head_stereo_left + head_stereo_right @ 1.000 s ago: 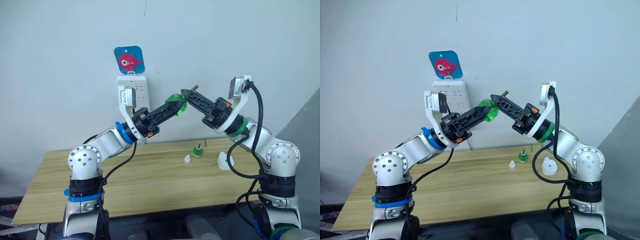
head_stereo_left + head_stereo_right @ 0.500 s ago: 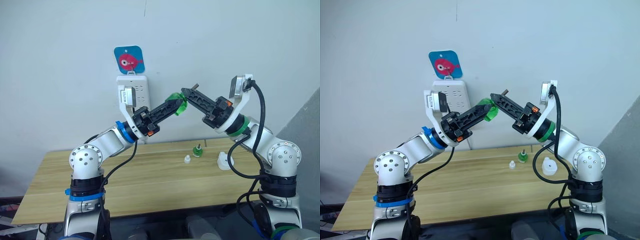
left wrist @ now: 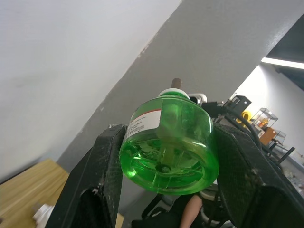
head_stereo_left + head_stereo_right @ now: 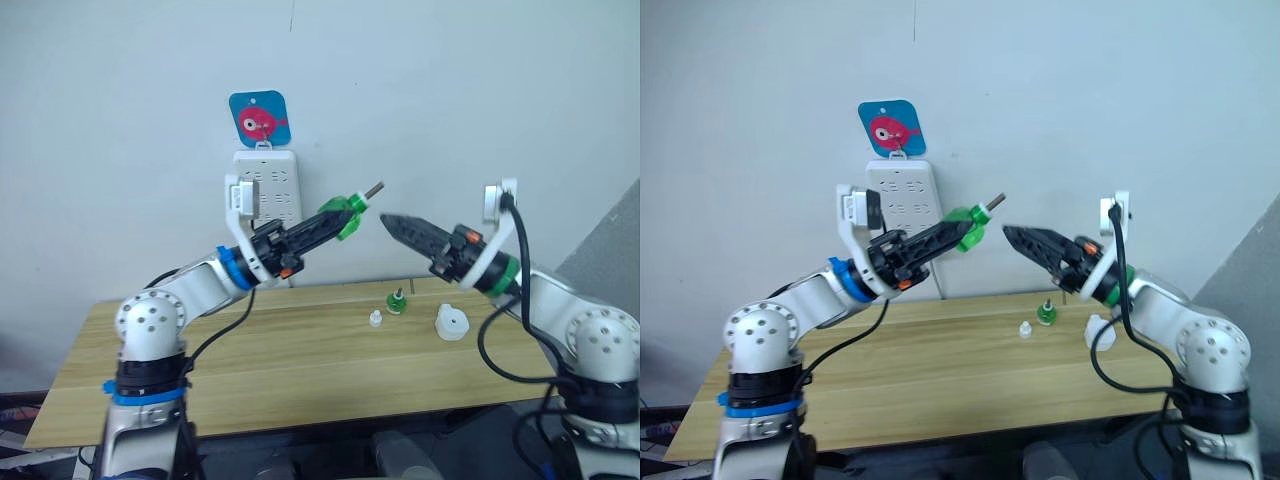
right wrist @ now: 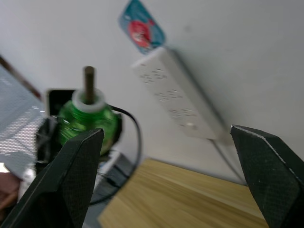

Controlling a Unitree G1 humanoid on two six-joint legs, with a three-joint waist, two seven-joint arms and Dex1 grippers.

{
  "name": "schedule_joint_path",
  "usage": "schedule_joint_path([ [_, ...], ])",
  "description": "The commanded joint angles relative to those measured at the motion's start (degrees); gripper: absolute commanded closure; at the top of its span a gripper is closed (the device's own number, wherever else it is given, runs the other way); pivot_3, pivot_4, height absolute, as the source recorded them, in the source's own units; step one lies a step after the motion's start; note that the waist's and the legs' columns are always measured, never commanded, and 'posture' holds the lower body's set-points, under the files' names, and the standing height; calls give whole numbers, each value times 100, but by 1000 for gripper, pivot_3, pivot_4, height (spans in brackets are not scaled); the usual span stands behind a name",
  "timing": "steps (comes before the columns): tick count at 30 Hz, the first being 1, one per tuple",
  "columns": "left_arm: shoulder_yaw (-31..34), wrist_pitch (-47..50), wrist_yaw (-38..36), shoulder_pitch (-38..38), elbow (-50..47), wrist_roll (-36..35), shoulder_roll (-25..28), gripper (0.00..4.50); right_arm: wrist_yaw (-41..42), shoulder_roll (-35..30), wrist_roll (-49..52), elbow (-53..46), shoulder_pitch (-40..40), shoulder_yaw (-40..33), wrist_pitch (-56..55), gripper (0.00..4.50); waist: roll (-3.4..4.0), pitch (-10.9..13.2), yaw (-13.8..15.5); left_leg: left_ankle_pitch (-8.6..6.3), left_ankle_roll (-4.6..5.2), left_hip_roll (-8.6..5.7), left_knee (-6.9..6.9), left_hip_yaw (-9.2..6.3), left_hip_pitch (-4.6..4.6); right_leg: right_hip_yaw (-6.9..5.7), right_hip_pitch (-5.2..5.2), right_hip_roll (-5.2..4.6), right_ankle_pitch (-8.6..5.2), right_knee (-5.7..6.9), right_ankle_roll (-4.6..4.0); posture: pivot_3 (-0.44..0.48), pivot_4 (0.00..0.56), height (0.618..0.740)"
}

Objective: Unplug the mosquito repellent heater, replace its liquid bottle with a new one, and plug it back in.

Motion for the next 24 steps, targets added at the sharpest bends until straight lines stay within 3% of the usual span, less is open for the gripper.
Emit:
schedule_joint_path([
  [1, 67, 29, -206, -68, -22, -6, 116, 2108, 266, -425, -656, -653, 376, -108, -142, 0, 7, 16, 13, 0, 0, -1, 1, 1, -2, 1, 1, 0, -1, -4, 1, -188, 78, 740],
  [5, 13, 64, -209, -73, -57, -47, 117, 2108, 367, -738, -947, -760, 639, -190, -141, 0, 6, 86, 22, 0, 0, 1, 1, 5, 7, 4, 17, 0, -1, -28, 2, -183, 99, 740],
  [6, -68, 52, -205, -60, -94, 23, 66, 2108, 465, -1071, -1389, -675, 722, -163, -103, 0, 3, 108, 22, 0, 0, 1, 0, 9, 6, 7, 15, 0, -1, -30, 1, -208, 106, 740],
  [9, -464, -81, -690, -14, -193, 705, 168, 2108, 724, -1948, -2579, -176, 687, 135, 11, 0, 3, 197, 40, -2, 2, -6, 3, 19, -3, 19, 11, -2, 1, -41, 4, -226, 131, 740],
  [12, -795, -411, -1467, 76, -205, 1488, 477, 2108, 1035, -2167, -2896, 327, 404, 499, 292, 0, -20, 287, 23, -1, 2, -3, 2, 20, -4, 23, 10, 1, 3, -40, 5, -252, 150, 740],
  [16, -897, -765, -1999, 300, -242, 2080, 674, 2108, 1226, -2218, -3563, 940, 1, 1051, 634, 0, -7, 368, -36, -6, 10, 3, -3, 27, -5, 29, 0, 4, 3, -36, 5, -222, 142, 740],
  [18, -890, -909, -2178, 413, -298, 2296, 736, 2108, 1206, -2129, -3855, 1130, -249, 1308, 821, 0, -7, 411, -27, -11, 18, 4, -3, 27, -11, 30, -4, 4, 2, -36, 6, -207, 163, 740],
  [24, -999, -1170, -2328, 784, -573, 2726, 716, 2108, 1169, -1923, -4954, 2042, -1108, 2174, 1407, 0, -29, 547, 68, -12, 20, 2, -1, 28, -22, 30, -12, -3, 2, -39, 7, -189, 181, 740],
])
